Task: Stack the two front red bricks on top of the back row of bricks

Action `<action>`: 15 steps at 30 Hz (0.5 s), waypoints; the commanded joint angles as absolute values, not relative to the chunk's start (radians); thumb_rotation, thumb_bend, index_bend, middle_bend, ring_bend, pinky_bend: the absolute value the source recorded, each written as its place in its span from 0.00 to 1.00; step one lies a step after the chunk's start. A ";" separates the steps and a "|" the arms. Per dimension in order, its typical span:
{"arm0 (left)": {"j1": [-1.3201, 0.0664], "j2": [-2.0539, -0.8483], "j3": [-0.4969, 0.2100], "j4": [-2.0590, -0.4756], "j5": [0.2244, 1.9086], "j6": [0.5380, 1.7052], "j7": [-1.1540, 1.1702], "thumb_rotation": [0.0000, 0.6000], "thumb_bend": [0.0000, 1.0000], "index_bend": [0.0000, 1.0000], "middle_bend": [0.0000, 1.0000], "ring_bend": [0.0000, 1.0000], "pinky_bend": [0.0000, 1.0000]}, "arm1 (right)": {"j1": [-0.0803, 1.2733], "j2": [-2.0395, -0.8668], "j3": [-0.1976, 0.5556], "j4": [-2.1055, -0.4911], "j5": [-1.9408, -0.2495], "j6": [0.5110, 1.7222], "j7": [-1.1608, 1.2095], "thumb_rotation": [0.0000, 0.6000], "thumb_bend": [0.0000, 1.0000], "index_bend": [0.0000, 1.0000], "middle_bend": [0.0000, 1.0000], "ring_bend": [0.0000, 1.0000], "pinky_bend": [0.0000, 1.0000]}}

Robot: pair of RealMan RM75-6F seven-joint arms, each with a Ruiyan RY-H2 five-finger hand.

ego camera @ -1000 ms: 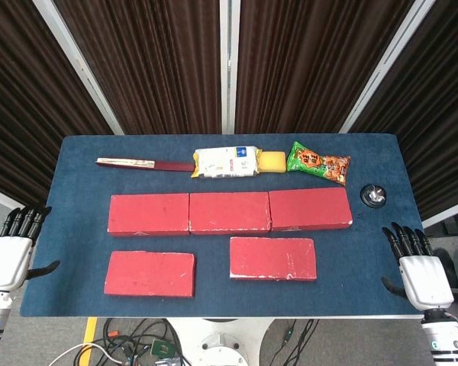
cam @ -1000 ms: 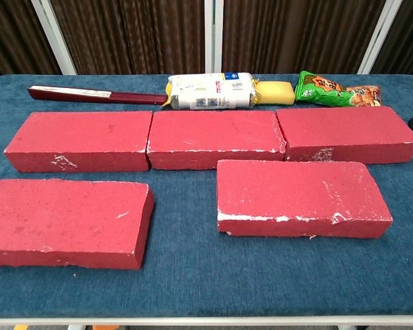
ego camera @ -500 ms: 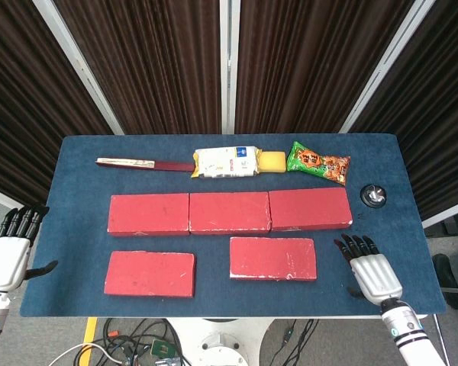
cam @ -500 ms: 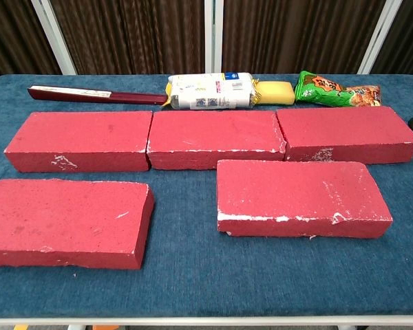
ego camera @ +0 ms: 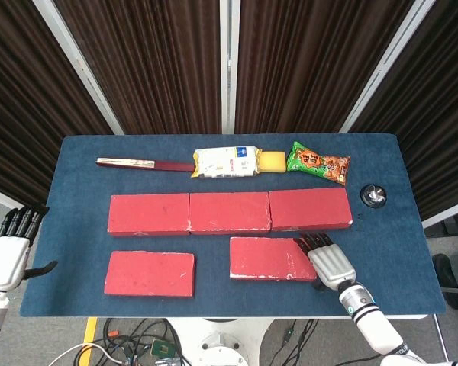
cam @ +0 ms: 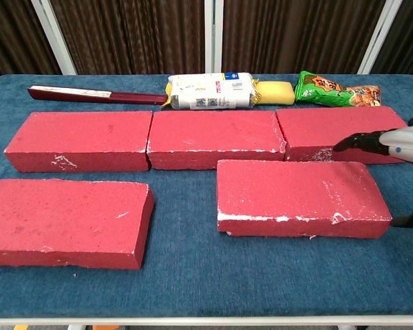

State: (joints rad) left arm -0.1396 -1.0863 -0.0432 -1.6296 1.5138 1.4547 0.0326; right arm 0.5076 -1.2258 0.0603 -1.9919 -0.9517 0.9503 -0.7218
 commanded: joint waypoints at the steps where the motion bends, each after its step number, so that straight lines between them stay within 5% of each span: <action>1: -0.140 -1.084 -0.042 -1.630 1.516 1.454 0.031 1.00 0.00 0.00 0.00 0.00 0.02 | 0.544 -1.246 0.065 -1.999 -0.905 0.938 -0.729 1.00 0.08 0.00 0.00 0.00 0.00; 15: -0.140 -1.074 -0.037 -1.620 1.514 1.444 0.007 1.00 0.00 0.00 0.00 0.00 0.02 | 0.659 -1.338 0.068 -1.938 -0.767 0.941 -0.714 1.00 0.06 0.00 0.00 0.00 0.00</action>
